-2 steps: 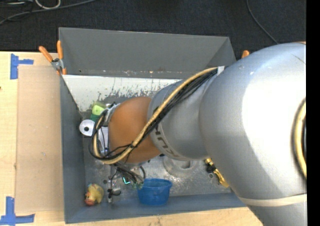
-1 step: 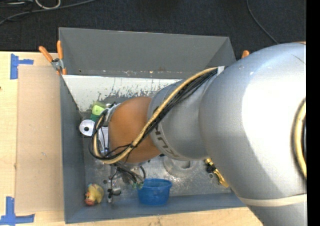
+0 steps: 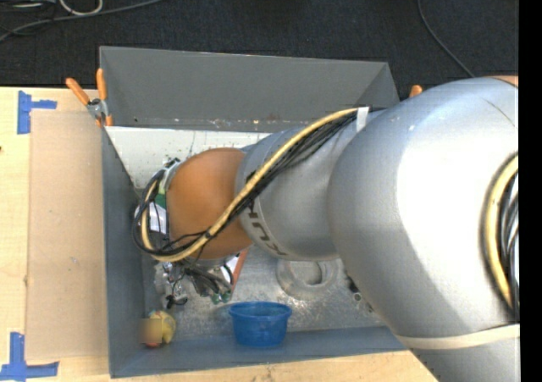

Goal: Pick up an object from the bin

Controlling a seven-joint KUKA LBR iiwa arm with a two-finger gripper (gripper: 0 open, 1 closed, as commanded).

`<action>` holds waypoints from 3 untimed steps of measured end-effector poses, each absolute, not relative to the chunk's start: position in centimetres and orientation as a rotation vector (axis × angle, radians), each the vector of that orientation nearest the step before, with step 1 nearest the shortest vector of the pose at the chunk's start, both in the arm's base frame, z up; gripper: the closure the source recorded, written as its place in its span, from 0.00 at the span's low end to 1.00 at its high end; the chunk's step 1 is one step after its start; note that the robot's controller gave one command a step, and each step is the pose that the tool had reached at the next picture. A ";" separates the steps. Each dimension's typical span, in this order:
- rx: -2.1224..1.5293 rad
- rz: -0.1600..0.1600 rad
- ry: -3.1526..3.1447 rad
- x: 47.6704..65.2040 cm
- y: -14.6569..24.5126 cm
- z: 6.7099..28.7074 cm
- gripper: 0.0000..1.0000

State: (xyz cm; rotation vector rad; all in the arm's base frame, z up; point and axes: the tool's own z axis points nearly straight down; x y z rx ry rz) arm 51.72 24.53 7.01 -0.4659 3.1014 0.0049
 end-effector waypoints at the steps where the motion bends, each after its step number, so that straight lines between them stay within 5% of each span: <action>1: -0.464 0.005 3.102 51.7 24.5 7.0 1.00; 2: -0.558 0.005 3.085 49.2 23.6 7.0 1.00; 3: -0.584 0.008 3.072 48.7 24.4 7.1 0.00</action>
Offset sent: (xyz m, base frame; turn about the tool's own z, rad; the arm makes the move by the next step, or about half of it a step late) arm -0.0357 -0.0126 -0.0001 -0.0841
